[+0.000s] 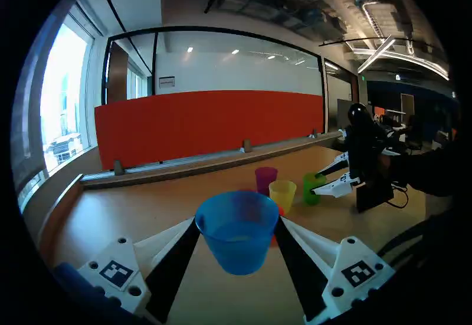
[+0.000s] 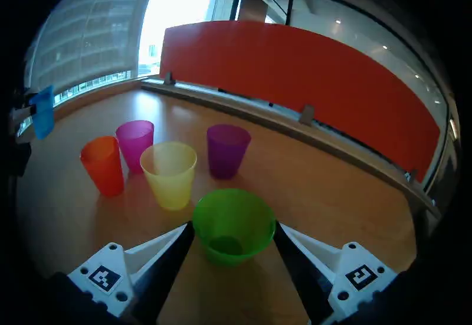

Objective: Pour water

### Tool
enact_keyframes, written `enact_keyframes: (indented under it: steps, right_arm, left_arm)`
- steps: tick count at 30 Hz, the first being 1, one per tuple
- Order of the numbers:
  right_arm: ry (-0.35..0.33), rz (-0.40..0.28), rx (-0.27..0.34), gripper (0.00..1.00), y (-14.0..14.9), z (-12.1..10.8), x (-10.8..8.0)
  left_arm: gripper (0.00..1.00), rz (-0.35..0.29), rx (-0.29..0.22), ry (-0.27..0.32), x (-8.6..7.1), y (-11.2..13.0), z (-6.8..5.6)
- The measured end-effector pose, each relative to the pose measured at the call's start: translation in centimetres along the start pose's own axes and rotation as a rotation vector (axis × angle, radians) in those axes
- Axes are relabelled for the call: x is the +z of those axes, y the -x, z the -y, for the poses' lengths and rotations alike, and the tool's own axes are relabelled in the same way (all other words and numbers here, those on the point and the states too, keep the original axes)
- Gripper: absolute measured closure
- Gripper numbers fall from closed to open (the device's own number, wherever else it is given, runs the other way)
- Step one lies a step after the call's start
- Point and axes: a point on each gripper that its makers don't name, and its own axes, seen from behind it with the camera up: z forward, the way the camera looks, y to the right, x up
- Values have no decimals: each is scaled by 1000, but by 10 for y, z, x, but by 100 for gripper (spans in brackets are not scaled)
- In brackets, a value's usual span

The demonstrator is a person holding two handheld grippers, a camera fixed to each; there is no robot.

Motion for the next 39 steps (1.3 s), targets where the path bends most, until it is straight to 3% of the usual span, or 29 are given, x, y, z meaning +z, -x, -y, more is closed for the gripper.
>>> enact_keyframes:
  steps: [11, 18, 29, 39]
  right_arm:
    - [-7, 1, 39, 8, -1, 1, 4]
    - [-12, -43, 58, 8, -10, 3, -3]
    - [-28, -154, 80, 7, -29, 26, -43]
    - [-42, -271, 42, 8, -53, 60, -91]
  left_arm:
    - [13, 1, -1, 0, 0, 1, 0]
    - [13, -1, -2, -3, -2, 2, 0]
    - [13, -7, -1, 1, -10, 1, -3]
    - [13, -25, -13, 7, -23, -1, -10]
